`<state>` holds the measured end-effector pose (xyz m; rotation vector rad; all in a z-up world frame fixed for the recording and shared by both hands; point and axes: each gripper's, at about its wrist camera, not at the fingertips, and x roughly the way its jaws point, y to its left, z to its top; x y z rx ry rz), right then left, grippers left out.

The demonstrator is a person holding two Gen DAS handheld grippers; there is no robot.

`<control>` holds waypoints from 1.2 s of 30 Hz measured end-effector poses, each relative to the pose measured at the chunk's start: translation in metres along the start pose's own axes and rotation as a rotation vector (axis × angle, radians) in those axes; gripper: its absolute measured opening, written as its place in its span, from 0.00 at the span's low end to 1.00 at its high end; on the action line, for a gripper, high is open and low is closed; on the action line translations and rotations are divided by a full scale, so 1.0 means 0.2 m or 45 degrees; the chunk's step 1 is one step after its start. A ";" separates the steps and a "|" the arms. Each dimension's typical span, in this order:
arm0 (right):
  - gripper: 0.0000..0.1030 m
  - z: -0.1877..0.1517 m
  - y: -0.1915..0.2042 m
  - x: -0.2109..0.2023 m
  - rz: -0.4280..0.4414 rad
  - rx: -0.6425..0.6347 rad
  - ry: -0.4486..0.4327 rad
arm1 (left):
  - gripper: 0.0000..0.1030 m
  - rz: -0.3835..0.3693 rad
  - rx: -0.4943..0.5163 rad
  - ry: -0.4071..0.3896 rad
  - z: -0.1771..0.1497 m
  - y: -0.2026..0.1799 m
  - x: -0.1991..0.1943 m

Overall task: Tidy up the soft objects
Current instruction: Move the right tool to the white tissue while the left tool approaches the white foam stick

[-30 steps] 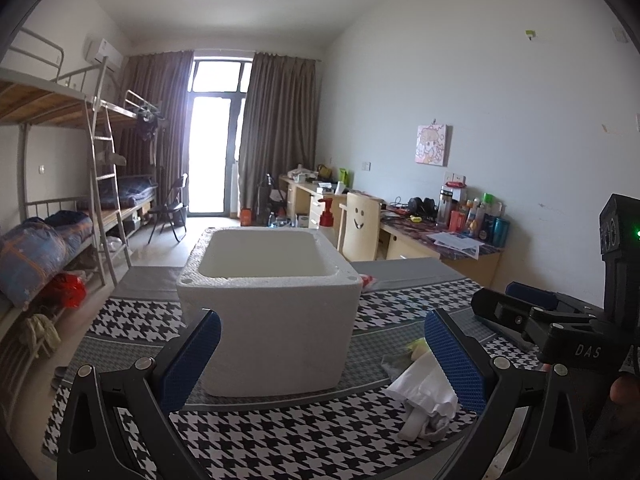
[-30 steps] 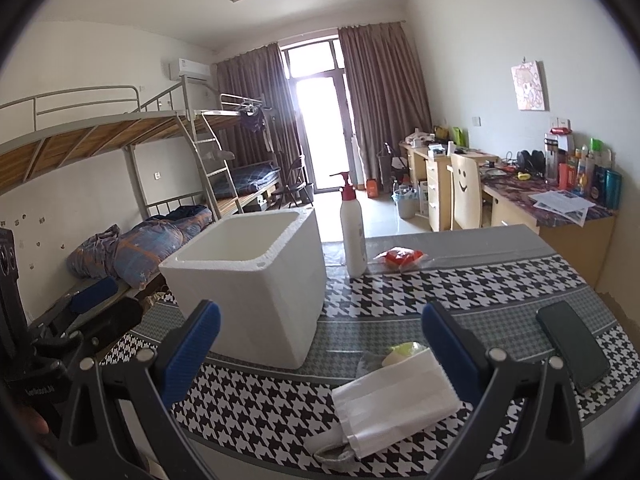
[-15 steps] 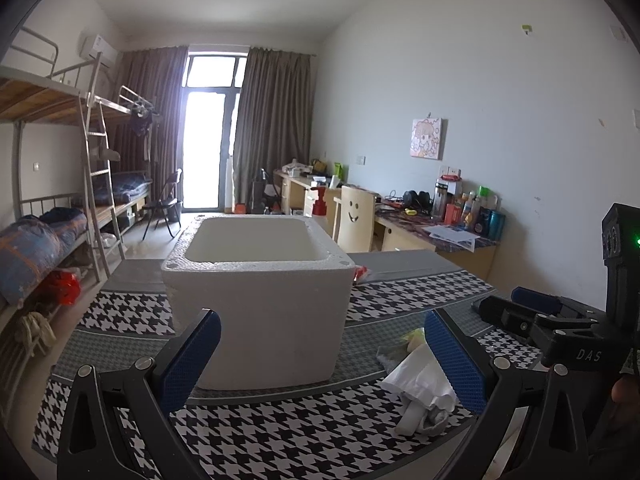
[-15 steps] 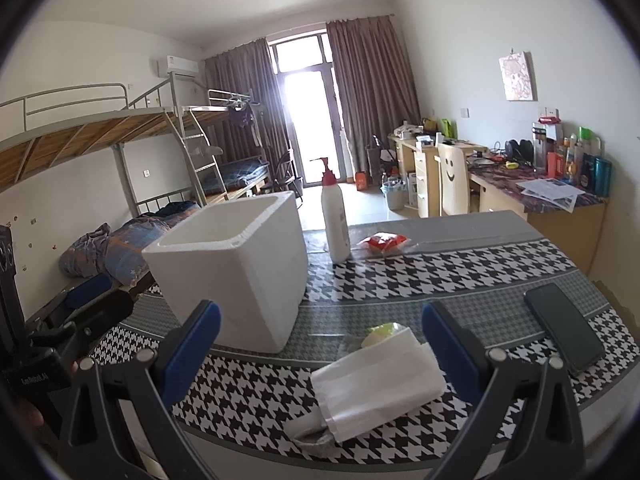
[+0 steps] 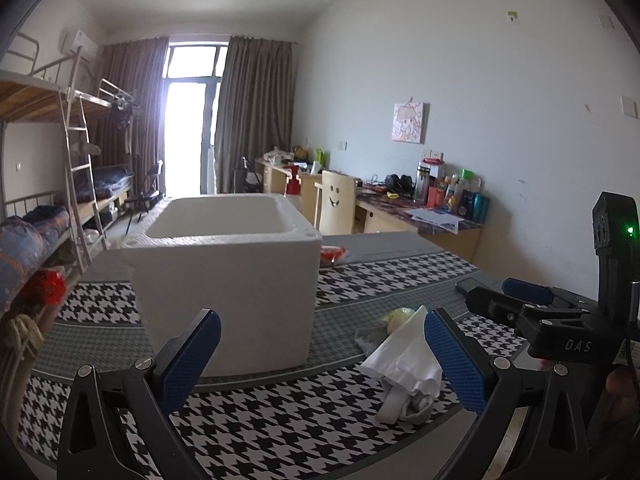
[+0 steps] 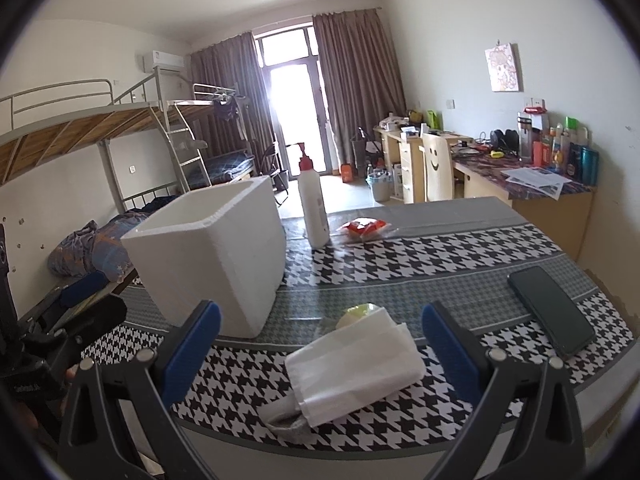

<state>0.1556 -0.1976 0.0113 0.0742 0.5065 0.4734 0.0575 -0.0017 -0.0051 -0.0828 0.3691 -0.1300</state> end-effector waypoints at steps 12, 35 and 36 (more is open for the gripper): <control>0.99 -0.06 -0.07 0.03 -0.030 0.044 0.040 | 0.99 -0.044 -0.012 0.060 -0.05 -0.02 0.08; 0.99 -0.15 -0.17 0.16 -0.051 0.096 0.129 | 0.99 -0.046 0.008 0.171 -0.14 -0.08 0.26; 0.99 -0.15 -0.17 0.16 -0.056 0.095 0.126 | 0.99 -0.047 0.010 0.175 -0.14 -0.08 0.26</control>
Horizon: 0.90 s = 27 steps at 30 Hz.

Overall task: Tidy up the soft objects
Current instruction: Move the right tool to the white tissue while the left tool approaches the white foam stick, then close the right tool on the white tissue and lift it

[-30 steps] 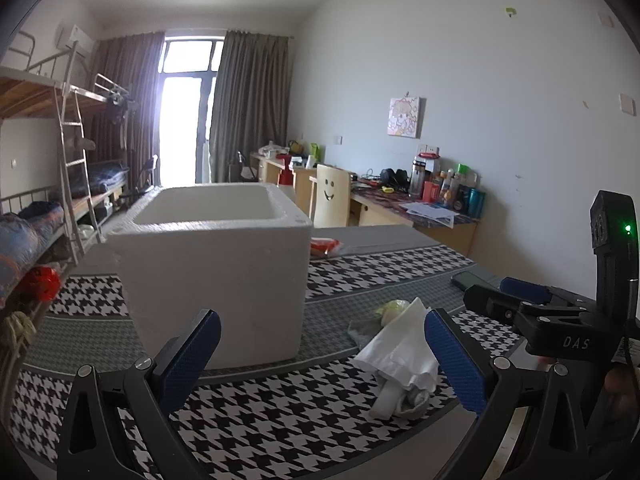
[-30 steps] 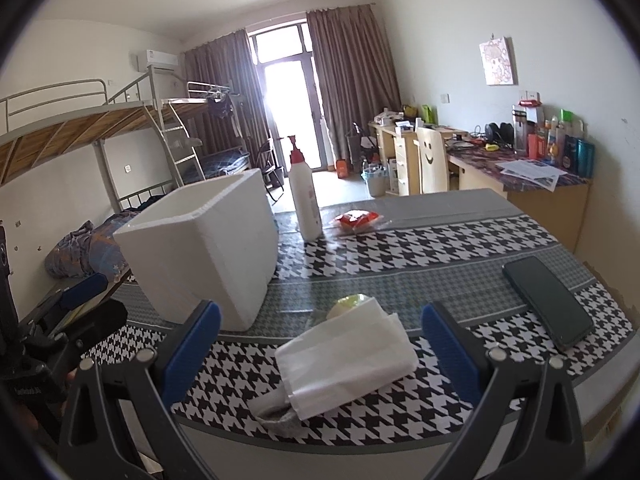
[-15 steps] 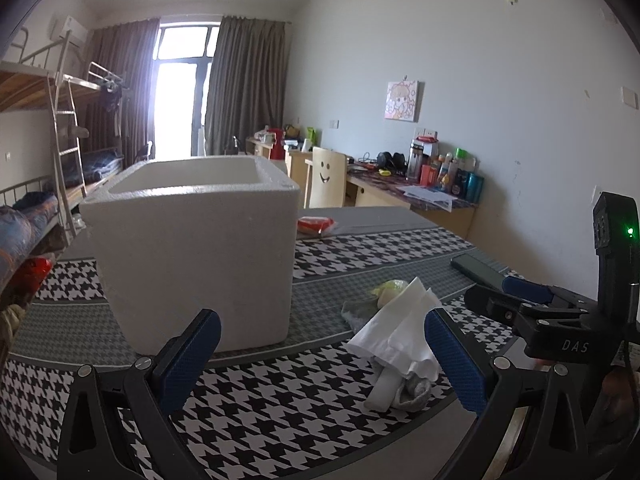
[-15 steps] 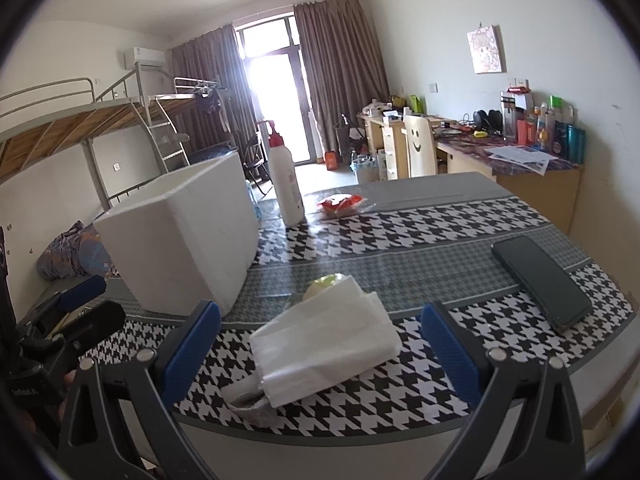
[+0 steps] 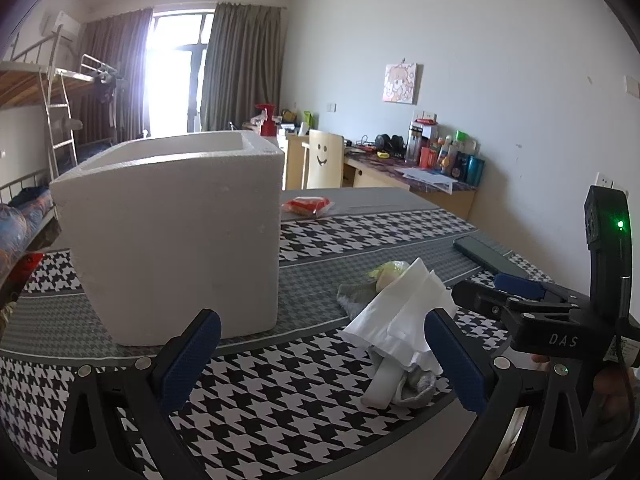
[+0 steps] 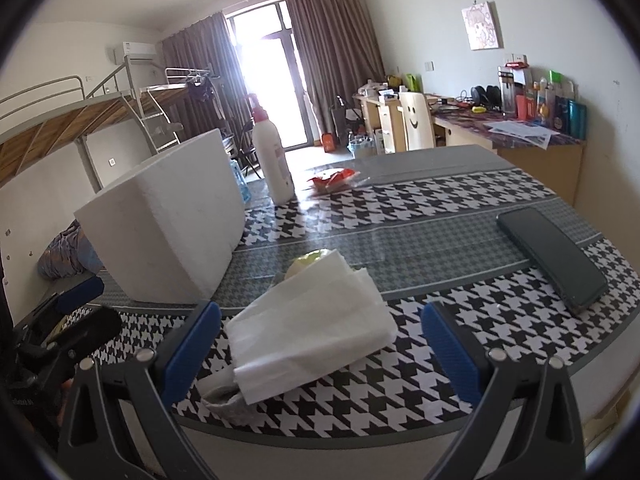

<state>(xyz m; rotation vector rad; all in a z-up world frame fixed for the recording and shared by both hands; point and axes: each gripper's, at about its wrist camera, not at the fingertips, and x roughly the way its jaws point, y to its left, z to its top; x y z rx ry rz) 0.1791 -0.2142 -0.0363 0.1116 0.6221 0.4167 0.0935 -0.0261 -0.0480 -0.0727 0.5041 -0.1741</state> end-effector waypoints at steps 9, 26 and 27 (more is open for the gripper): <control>0.99 -0.01 -0.04 0.07 0.021 0.032 0.066 | 0.99 -0.012 -0.020 0.052 -0.01 0.01 0.06; 0.69 -0.06 -0.05 0.17 0.093 0.064 0.221 | 0.99 -0.027 0.000 0.092 -0.02 -0.02 0.10; 0.66 -0.06 -0.05 0.18 0.100 0.061 0.232 | 0.99 -0.028 0.001 0.094 -0.02 -0.02 0.10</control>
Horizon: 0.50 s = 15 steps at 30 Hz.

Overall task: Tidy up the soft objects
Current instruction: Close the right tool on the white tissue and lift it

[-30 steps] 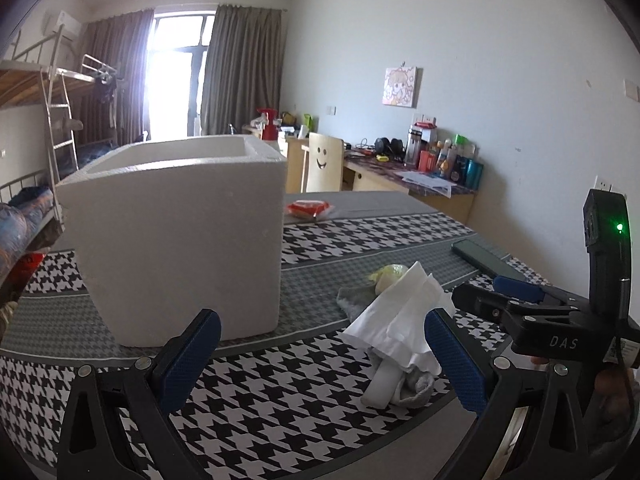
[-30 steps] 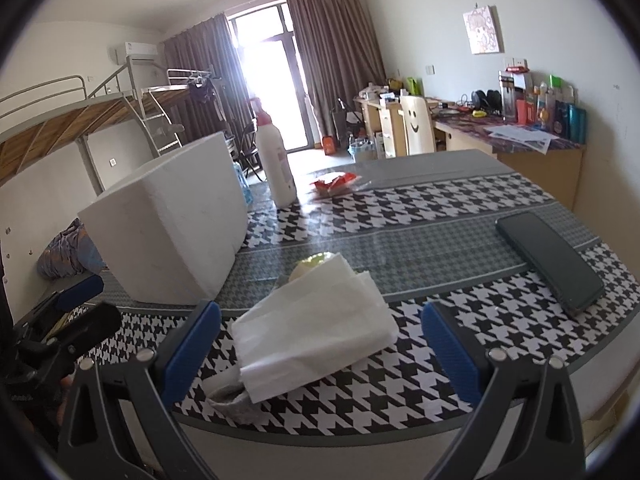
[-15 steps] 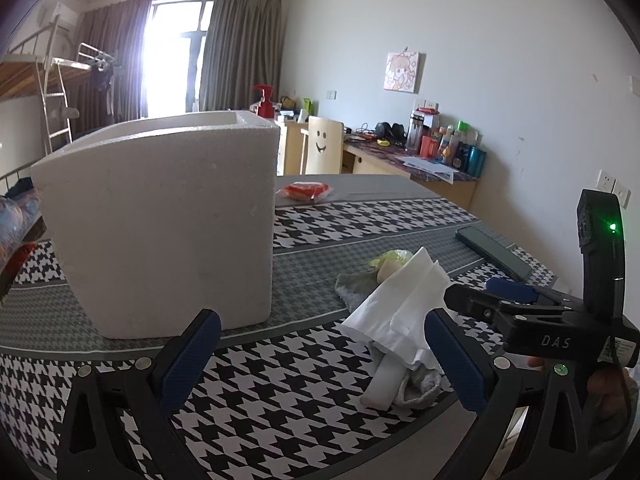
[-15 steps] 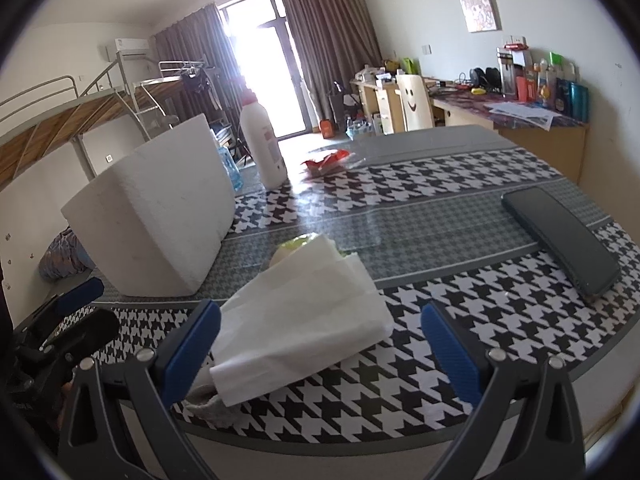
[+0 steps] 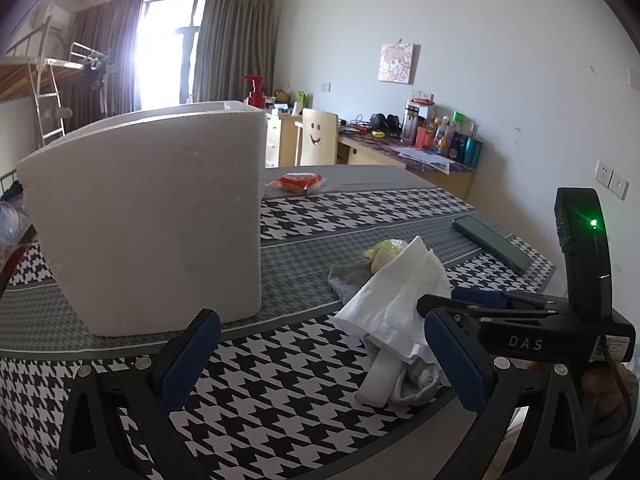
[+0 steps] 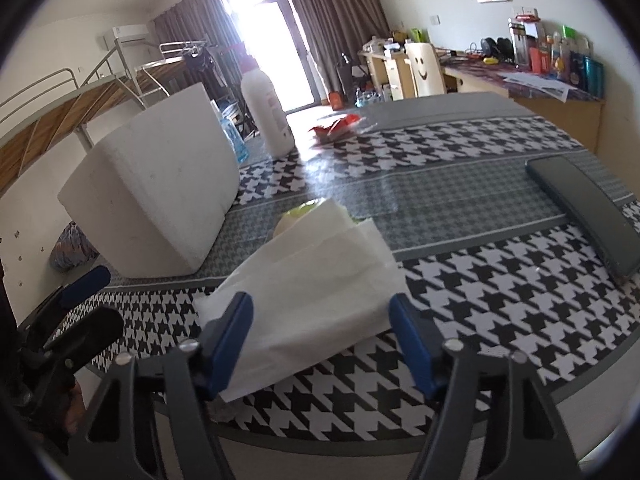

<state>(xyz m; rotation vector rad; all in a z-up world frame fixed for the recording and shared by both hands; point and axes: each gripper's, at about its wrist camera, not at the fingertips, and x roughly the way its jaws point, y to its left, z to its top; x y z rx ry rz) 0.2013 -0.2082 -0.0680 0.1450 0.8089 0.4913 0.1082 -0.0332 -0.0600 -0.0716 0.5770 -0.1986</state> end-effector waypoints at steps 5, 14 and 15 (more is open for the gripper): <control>0.56 -0.01 0.00 0.02 0.009 0.000 0.027 | 0.99 -0.003 0.001 0.003 0.00 0.01 -0.01; 0.22 -0.01 0.01 0.04 0.005 -0.023 0.061 | 0.99 0.011 -0.007 0.002 -0.01 0.02 -0.03; 0.19 -0.01 0.00 0.03 0.015 -0.022 0.056 | 0.99 0.011 -0.008 0.004 -0.01 0.02 -0.03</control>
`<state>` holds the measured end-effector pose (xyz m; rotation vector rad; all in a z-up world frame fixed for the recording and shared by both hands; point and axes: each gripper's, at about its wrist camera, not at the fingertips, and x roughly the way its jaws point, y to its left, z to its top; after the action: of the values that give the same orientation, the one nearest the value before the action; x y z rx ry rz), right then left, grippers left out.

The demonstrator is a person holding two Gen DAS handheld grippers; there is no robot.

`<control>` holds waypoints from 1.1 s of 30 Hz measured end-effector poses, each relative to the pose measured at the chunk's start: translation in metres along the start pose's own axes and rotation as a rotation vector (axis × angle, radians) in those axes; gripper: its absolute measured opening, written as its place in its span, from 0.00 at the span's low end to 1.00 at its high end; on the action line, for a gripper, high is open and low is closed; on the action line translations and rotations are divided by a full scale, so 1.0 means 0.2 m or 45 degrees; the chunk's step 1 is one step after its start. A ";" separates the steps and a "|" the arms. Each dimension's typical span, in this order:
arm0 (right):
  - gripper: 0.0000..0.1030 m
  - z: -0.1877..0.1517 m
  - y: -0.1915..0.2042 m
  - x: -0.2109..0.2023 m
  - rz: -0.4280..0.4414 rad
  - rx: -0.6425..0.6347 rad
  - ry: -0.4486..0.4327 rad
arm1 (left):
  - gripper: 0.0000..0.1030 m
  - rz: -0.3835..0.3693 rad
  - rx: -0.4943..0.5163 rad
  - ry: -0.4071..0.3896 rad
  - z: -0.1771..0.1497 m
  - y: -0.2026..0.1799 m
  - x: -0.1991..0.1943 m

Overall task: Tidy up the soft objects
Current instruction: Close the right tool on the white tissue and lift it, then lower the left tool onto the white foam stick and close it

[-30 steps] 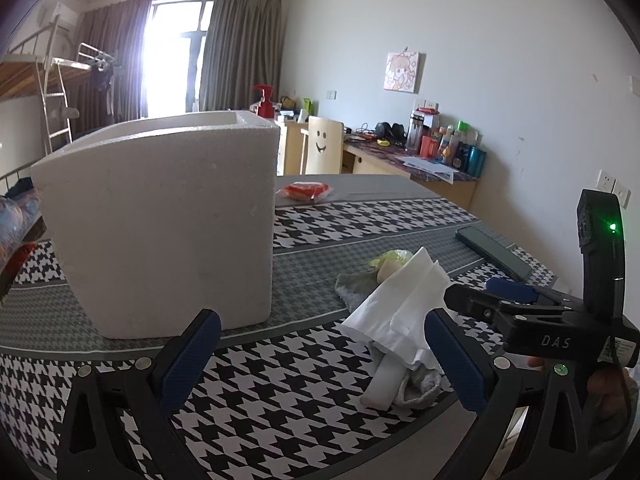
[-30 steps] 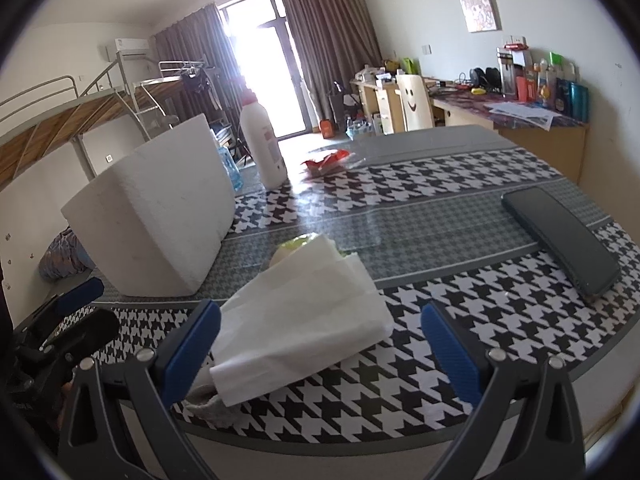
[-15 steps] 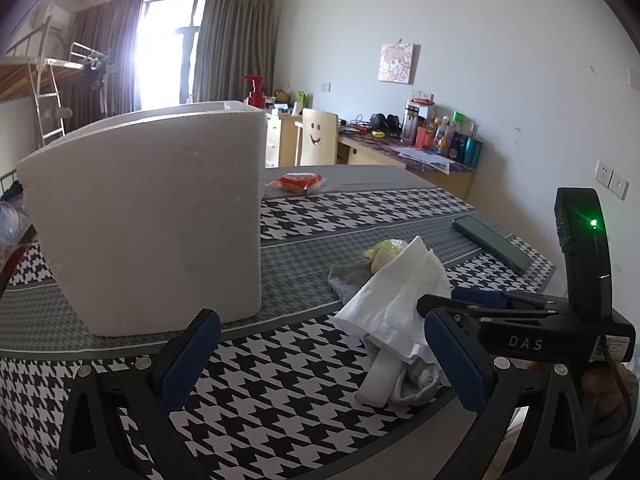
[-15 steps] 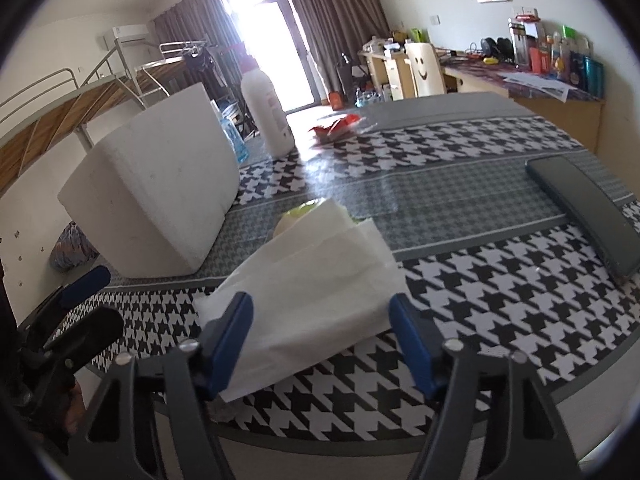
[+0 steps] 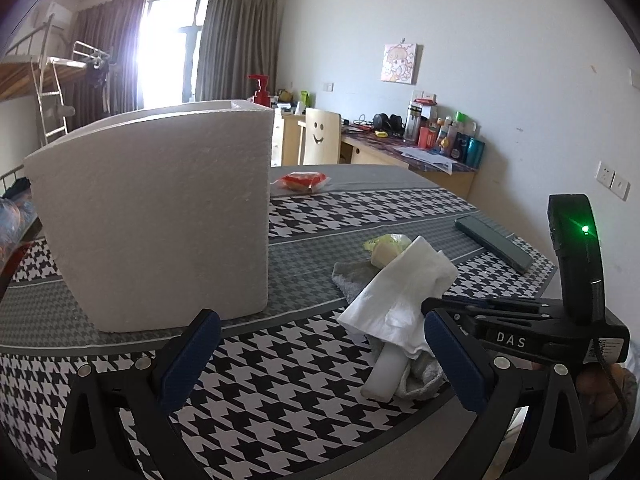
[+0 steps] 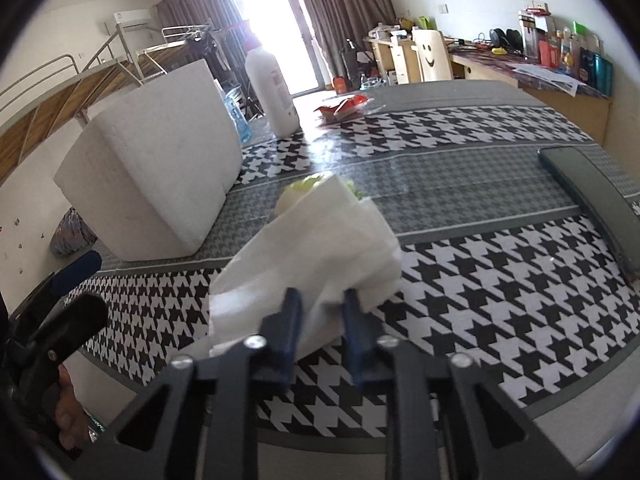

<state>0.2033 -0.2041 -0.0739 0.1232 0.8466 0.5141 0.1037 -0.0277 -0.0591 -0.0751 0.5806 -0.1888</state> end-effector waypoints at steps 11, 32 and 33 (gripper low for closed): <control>0.11 0.03 0.04 -0.19 -0.007 -0.054 -0.148 | 0.99 -0.018 0.016 -0.004 0.00 -0.02 -0.02; 0.11 0.04 -0.05 -0.35 -0.112 -0.008 -0.254 | 0.96 -0.101 0.040 0.143 -0.03 -0.06 0.09; 0.11 0.03 -0.05 -0.35 -0.113 -0.004 -0.253 | 0.95 -0.103 0.043 0.153 -0.03 -0.06 0.10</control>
<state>0.1738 -0.2449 -0.0249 0.1310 0.6544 0.4123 0.1148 -0.0441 -0.0733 -0.0544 0.6946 -0.2832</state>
